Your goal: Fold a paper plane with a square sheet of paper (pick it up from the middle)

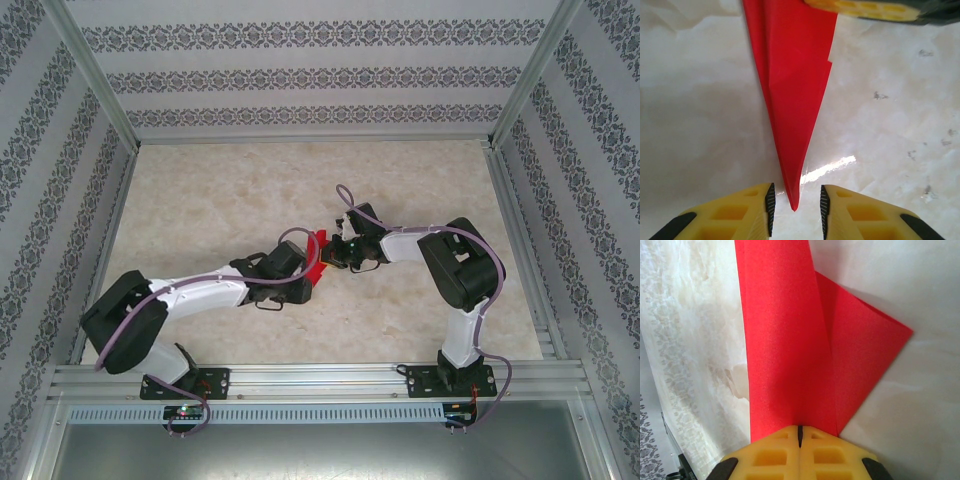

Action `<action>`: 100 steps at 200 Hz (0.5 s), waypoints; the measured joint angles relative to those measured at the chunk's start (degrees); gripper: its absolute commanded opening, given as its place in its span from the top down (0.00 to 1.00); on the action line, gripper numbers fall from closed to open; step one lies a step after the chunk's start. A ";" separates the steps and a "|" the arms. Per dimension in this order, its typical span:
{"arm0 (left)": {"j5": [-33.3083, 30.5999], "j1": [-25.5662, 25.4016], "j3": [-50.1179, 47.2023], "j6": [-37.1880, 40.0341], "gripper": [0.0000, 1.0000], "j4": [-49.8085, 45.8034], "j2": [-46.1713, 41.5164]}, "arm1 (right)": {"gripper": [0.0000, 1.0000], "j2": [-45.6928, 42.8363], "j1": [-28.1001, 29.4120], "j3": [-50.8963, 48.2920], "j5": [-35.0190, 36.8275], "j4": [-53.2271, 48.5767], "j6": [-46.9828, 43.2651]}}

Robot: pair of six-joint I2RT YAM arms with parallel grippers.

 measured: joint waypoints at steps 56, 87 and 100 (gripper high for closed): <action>-4.20 -2.27 2.91 -1.07 0.73 -2.05 5.18 | 0.96 0.00 0.00 0.00 0.07 0.11 0.00; -6.14 -3.04 4.48 -1.05 0.77 -3.13 6.23 | 0.95 0.00 0.00 0.00 0.07 0.13 -0.02; -7.02 -3.28 4.61 -1.05 0.80 -3.63 6.27 | 0.95 0.00 0.00 0.00 0.07 0.15 0.00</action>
